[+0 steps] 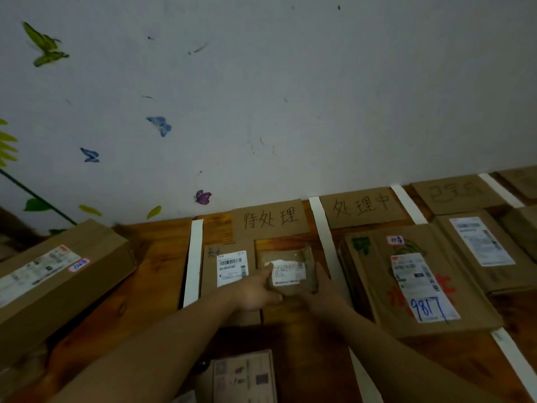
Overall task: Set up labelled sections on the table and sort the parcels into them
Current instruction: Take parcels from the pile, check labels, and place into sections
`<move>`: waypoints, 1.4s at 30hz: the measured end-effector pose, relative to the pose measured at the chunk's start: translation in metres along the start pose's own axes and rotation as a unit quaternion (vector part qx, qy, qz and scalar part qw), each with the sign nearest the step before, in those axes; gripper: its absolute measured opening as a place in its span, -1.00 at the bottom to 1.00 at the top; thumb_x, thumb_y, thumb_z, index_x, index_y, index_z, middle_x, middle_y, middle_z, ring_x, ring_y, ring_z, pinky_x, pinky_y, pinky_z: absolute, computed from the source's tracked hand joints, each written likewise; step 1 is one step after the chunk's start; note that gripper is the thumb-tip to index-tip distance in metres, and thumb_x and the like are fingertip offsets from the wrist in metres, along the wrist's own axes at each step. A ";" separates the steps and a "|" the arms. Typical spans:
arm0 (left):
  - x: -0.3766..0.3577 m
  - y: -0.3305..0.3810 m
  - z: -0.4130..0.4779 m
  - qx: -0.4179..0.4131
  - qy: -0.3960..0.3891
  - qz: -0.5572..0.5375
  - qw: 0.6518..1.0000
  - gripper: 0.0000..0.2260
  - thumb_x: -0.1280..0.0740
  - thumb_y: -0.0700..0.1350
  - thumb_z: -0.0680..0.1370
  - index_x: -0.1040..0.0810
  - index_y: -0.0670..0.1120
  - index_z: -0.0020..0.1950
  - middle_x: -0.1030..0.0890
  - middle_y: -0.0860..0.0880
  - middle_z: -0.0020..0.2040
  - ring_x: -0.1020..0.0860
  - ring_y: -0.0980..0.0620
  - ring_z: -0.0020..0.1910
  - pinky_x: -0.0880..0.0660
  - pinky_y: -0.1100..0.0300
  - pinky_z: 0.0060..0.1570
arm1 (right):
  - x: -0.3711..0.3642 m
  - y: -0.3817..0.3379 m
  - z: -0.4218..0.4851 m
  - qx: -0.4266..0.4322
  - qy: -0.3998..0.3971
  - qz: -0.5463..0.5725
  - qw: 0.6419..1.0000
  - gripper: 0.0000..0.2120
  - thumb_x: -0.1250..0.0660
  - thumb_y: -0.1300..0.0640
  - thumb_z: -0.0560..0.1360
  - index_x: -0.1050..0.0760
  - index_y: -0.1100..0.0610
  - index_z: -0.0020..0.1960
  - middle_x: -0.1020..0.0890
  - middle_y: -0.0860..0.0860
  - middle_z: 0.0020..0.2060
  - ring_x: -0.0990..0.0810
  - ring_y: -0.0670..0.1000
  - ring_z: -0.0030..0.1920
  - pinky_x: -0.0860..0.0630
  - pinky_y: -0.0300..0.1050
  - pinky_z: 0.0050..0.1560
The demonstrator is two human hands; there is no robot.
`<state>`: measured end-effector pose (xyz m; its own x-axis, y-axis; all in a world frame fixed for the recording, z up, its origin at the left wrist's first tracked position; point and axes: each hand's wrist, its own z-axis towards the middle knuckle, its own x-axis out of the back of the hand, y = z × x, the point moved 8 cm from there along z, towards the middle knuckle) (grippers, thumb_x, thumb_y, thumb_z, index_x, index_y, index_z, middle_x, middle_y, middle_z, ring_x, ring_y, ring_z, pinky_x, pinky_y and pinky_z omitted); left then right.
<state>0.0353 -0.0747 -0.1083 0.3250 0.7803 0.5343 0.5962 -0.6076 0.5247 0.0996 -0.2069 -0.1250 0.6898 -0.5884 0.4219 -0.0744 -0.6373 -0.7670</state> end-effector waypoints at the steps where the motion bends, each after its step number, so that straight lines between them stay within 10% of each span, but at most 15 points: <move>1: 0.000 -0.001 0.001 0.004 -0.004 0.000 1.000 -0.27 -0.30 -0.02 0.57 0.10 -0.06 0.57 -0.21 -0.05 0.52 -0.26 -0.02 0.44 -0.19 0.33 0.19 | -0.001 0.002 0.002 -0.008 -0.006 -0.011 1.000 -0.34 -0.35 0.03 0.52 -0.09 -0.04 0.51 -0.37 0.00 0.41 -0.37 0.08 0.38 -0.37 0.09 0.36; 8: 0.040 0.000 -0.043 -0.049 0.086 0.032 0.995 -0.35 -0.32 0.03 0.54 -0.06 0.07 0.54 -0.12 0.00 0.54 -0.14 -0.03 0.50 -0.14 0.13 0.40 | 0.007 -0.051 -0.001 0.059 0.047 -0.195 0.978 -0.17 -0.33 -0.17 0.47 0.04 0.05 0.55 -0.07 0.07 0.54 -0.07 0.13 0.52 -0.12 0.12 0.49; 17: 0.107 -0.134 -0.207 0.051 0.231 0.151 0.960 -0.29 -0.27 0.15 0.54 0.03 0.02 0.56 0.09 -0.09 0.57 0.10 -0.08 0.54 0.05 0.09 0.47 | -0.109 -0.202 -0.098 0.223 -0.067 -0.221 0.947 -0.47 -0.28 -0.12 0.52 -0.35 0.06 0.42 -0.41 0.03 0.39 -0.39 0.05 0.35 -0.33 -0.09 0.28; 31: 0.066 -0.438 -0.497 0.224 0.331 -0.062 0.915 -0.30 -0.33 0.10 0.51 -0.05 0.03 0.55 -0.07 -0.04 0.55 -0.13 -0.06 0.50 -0.14 0.04 0.46 | -0.410 -0.281 -0.247 0.253 -0.194 -0.240 0.917 -0.53 -0.32 -0.03 0.53 -0.38 0.08 0.39 -0.52 -0.04 0.19 -0.51 0.00 0.13 -0.38 -0.19 0.02; 42: -0.011 -0.525 -0.481 0.249 0.281 -0.390 0.841 -0.52 -0.30 0.04 0.56 -0.30 -0.07 0.43 -0.42 -0.04 0.36 -0.45 0.00 0.22 -0.41 0.11 0.23 | -0.513 -0.222 -0.227 0.169 -0.264 -0.300 0.901 -0.65 -0.33 0.04 0.53 -0.39 0.05 0.28 -0.55 0.00 0.19 -0.55 -0.02 0.11 -0.56 -0.15 0.00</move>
<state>-0.6342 0.1650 -0.0710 -0.6228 0.6340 0.4584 0.7456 0.3032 0.5935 -0.4010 0.1233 -0.0612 0.7855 0.1880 0.5896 0.5888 -0.5205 -0.6184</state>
